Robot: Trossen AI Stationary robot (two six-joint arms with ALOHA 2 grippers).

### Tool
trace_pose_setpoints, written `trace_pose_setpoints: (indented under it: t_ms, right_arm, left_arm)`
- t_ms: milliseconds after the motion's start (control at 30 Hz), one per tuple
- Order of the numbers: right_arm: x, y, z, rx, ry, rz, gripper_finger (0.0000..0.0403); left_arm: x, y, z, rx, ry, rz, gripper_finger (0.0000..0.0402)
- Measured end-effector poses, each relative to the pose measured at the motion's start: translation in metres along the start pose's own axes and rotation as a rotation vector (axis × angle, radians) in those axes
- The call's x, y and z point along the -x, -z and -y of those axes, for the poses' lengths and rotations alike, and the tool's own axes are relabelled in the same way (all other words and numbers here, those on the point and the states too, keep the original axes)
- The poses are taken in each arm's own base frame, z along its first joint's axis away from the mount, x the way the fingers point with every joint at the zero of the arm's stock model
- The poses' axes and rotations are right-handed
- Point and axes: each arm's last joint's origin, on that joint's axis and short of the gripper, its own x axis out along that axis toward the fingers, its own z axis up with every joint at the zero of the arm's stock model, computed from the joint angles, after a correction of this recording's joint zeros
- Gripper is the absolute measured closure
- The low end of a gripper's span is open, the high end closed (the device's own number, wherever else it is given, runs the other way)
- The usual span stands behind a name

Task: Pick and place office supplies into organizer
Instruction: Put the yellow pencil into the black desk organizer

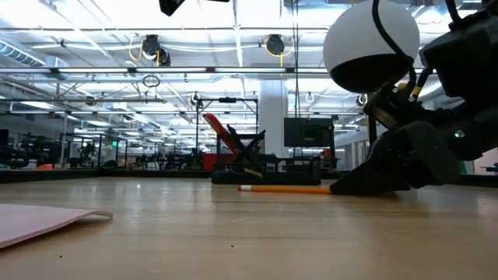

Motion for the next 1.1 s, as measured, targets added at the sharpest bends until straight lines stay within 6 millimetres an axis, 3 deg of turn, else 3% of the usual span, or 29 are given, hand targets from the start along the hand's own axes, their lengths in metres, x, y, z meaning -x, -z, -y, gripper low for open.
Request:
trace_pose_setpoints:
  t_ms: [200,600,1100]
  right_arm:
    - [0.008,-0.018,-0.007,0.006,-0.108,0.040,0.0389]
    - [0.020,-0.041,-0.009,0.021,-0.119,0.152,0.0389]
    - [0.044,-0.085,-0.013,0.071,-0.164,0.463,0.0390]
  left_arm:
    - [0.000,-0.001,0.001,0.005,0.034,-0.004,0.0254]
    - [-0.002,-0.001,-0.003,0.020,0.022,-0.007,0.0254]
    - [-0.002,-0.005,-0.004,0.025,0.007,0.027,0.0254]
